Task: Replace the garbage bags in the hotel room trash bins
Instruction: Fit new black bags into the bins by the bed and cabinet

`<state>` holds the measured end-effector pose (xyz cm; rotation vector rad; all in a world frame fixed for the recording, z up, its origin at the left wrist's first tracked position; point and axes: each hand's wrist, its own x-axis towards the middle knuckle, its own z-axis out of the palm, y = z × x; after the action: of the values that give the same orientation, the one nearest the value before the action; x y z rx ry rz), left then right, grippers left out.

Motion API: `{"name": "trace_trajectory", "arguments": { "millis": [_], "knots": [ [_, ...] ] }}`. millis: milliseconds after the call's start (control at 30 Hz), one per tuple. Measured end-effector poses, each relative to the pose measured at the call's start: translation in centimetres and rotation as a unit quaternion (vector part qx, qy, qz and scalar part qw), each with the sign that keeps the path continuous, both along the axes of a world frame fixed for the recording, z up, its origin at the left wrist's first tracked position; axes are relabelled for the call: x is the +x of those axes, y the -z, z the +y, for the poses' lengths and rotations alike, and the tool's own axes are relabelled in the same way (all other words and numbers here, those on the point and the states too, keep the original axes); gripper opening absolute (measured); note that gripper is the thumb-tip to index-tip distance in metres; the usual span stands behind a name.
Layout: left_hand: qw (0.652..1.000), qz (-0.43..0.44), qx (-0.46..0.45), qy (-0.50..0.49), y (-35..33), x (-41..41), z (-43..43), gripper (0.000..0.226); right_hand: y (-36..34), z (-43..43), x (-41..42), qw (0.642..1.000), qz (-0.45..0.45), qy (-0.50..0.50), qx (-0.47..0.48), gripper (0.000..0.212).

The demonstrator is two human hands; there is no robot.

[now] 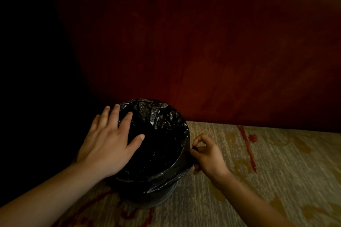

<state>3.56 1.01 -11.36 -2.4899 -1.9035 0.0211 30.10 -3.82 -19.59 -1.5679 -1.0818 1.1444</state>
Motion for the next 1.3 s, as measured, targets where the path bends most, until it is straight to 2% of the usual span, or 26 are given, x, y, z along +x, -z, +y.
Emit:
{"name": "trace_trajectory", "arguments": {
  "millis": [133,233,333,433,533,633,700,800,833,867,900,933,967,1000,1067,1133,1200,1233,1300],
  "knots": [
    [1.0,0.004,0.002,-0.003,-0.1,0.0,-0.1,0.1,0.4,-0.5,-0.6,0.998,-0.053,-0.001,0.036,0.007],
    [1.0,0.003,-0.003,-0.005,-0.1,-0.1,-0.1,0.096,0.9,-1.2,-1.0,0.999,-0.022,-0.001,0.042,0.014],
    [1.0,-0.003,-0.003,-0.005,-0.1,0.0,-0.1,0.094,1.4,-1.9,-0.7,0.997,-0.004,-0.05,0.051,0.02],
    [1.0,-0.005,-0.007,-0.007,-0.3,0.2,-0.2,0.087,2.5,-2.7,0.2,0.986,-0.091,-0.101,0.094,0.025],
    [1.0,-0.001,-0.007,-0.008,-0.4,0.2,-0.2,0.085,3.0,-3.5,0.8,0.971,-0.17,-0.098,0.133,0.041],
    [1.0,-0.006,-0.008,-0.008,-0.3,0.2,-0.2,0.086,3.0,-3.7,0.8,0.939,-0.282,-0.103,0.17,0.052],
    [1.0,-0.005,-0.008,-0.008,-0.3,0.1,-0.2,0.086,3.1,-3.5,0.7,0.913,-0.337,-0.102,0.205,0.049],
    [1.0,-0.008,-0.005,-0.009,-0.3,0.1,-0.2,0.087,3.5,-3.3,1.1,0.893,-0.347,-0.125,0.258,0.02],
    [1.0,-0.007,-0.005,-0.009,-0.2,0.1,-0.2,0.089,3.4,-3.3,1.2,0.903,-0.316,-0.139,0.253,0.011],
    [1.0,-0.006,-0.004,-0.008,-0.2,0.1,-0.3,0.093,3.0,-3.3,1.3,0.932,-0.249,-0.147,0.219,0.006],
    [1.0,-0.003,-0.003,-0.006,-0.2,0.1,-0.3,0.096,2.3,-3.2,1.2,0.97,-0.118,-0.138,0.158,0.004],
    [1.0,-0.001,-0.001,-0.004,-0.1,0.0,-0.3,0.099,1.7,-2.9,1.3,0.988,0.046,-0.113,0.091,0.006],
    [1.0,-0.003,0.0,-0.005,-0.1,0.0,-0.4,0.099,1.1,-2.5,1.4,0.976,0.202,-0.078,0.027,0.01],
    [1.0,-0.008,0.001,-0.007,-0.1,0.0,-0.4,0.098,0.7,-2.1,1.5,0.946,0.32,-0.039,-0.021,0.013],
    [1.0,-0.012,-0.005,-0.013,-0.3,0.1,-0.4,0.094,0.4,-1.7,1.5,0.878,0.47,0.028,-0.083,0.014],
    [1.0,-0.002,-0.007,-0.014,-0.3,0.2,-0.2,0.092,0.7,-1.8,1.3,0.814,0.572,0.041,-0.096,0.023],
    [1.0,0.003,-0.004,-0.013,-0.3,0.2,-0.2,0.097,1.2,-2.2,1.3,0.787,0.611,0.016,-0.08,0.049],
    [1.0,0.003,-0.006,-0.014,-0.3,0.1,-0.2,0.1,1.3,-2.3,1.3,0.792,0.606,0.006,-0.078,0.05],
    [1.0,0.003,-0.009,-0.014,-0.2,0.1,-0.2,0.102,1.5,-2.0,1.3,0.825,0.557,0.008,-0.091,0.031]
  ]
}}
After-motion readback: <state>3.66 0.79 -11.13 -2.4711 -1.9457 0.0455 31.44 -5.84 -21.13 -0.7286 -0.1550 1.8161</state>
